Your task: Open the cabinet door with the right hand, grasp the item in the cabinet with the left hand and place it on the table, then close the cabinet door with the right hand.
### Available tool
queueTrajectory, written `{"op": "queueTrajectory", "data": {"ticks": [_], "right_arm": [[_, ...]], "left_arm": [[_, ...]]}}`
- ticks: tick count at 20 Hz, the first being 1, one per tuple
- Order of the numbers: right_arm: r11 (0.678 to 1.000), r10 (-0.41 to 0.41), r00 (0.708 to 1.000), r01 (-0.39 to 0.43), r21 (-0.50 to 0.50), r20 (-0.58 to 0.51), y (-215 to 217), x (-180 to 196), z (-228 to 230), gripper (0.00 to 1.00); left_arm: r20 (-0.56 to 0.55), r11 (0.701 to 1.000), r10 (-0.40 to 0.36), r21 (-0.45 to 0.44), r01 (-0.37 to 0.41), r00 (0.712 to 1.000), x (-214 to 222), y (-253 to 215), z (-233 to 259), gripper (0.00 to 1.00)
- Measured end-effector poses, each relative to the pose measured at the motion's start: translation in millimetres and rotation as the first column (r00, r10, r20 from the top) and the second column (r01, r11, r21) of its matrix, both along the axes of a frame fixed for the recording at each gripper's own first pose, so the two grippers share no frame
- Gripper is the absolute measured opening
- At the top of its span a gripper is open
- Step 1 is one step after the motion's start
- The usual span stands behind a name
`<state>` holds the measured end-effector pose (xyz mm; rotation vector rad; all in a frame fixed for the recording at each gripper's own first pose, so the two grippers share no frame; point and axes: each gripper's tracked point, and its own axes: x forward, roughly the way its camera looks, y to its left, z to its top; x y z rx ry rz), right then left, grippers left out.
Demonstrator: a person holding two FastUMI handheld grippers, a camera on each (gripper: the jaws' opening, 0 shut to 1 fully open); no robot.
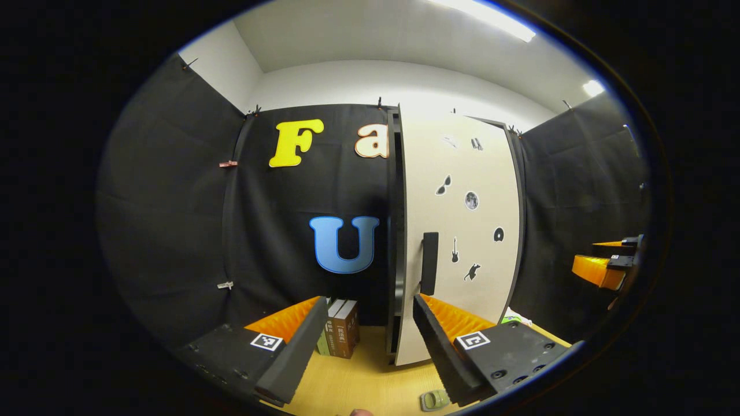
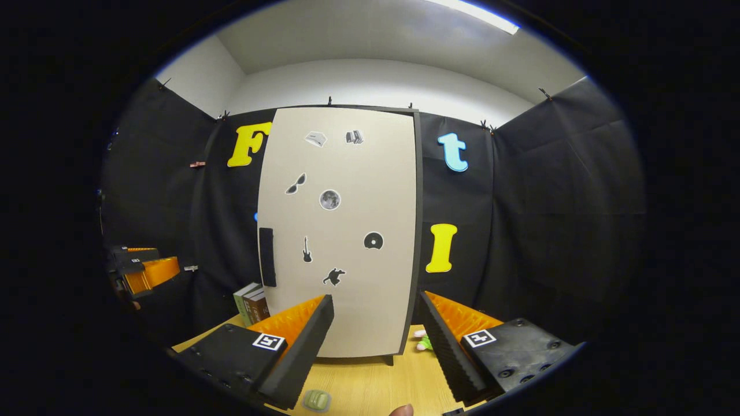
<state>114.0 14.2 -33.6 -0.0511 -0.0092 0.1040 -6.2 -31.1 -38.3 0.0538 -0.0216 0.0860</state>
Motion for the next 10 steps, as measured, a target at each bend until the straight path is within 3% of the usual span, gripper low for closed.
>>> {"op": "queueTrajectory", "data": {"ticks": [7,8,10], "right_arm": [[1.0,-0.005,1.0,0.005,0.005,0.011,-2.1,3.0,3.6,0.96],[1.0,-0.004,1.0,0.004,0.006,0.008,-1.5,3.4,2.4,0.92],[1.0,-0.005,1.0,0.005,0.006,0.007,-1.9,4.6,2.1,0.96]], "left_arm": [[0.0,1.0,-0.005,0.002,0.005,1.0,5.2,-1.3,-0.2,0.93],[-0.004,1.0,-0.006,0.002,0.006,1.0,5.5,-1.4,-1.0,0.94],[-0.005,1.0,-0.008,0.002,0.008,1.0,6.6,-2.4,-1.3,0.93]]}}
